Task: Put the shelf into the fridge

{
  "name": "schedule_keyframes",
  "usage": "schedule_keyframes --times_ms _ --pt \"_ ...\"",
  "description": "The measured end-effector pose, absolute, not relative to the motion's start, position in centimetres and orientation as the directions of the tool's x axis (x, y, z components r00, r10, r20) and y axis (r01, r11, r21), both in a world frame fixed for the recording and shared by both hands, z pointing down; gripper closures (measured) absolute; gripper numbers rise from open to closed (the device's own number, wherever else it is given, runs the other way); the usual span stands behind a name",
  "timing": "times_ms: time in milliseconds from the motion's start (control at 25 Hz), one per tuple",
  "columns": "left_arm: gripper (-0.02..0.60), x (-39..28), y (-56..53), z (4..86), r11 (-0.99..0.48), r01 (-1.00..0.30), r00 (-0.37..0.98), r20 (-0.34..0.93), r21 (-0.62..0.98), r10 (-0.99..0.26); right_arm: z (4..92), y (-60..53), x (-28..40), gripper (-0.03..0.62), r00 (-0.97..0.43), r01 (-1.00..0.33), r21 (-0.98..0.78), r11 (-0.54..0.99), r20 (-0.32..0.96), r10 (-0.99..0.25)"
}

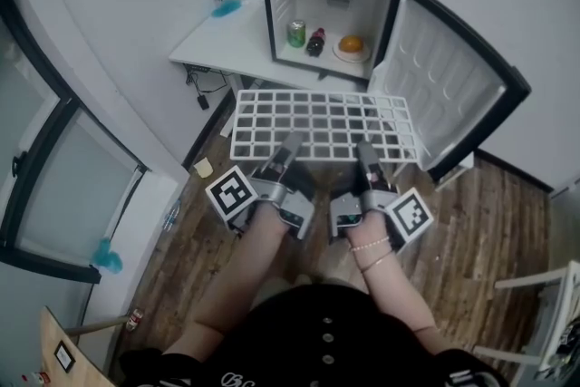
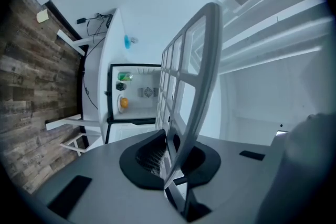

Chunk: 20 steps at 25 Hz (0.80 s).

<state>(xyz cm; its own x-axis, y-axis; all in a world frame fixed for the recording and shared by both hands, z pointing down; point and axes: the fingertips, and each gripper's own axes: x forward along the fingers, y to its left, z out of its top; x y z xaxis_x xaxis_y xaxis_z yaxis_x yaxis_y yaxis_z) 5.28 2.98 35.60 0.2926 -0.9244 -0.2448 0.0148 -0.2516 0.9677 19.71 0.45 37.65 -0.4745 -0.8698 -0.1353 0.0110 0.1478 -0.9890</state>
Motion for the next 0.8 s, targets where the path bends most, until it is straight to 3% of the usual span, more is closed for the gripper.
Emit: schedule_keyframes --times_ms 280,800 --pt "0.548 6.0 1.8 36.7 -0.222 0.087 0.318 -0.238 0.971 -0.917 37.8 -0.6 18.6 0.56 -0.506 0.006 -0.99 0.141 -0.125 -0.854" --pt "0.548 6.1 0.0 37.9 -0.196 0.088 0.324 -0.214 0.977 -0.922 38.9 -2.1 18.7 0.56 -0.5 -0.039 -0.996 0.084 -0.053 -0.865"
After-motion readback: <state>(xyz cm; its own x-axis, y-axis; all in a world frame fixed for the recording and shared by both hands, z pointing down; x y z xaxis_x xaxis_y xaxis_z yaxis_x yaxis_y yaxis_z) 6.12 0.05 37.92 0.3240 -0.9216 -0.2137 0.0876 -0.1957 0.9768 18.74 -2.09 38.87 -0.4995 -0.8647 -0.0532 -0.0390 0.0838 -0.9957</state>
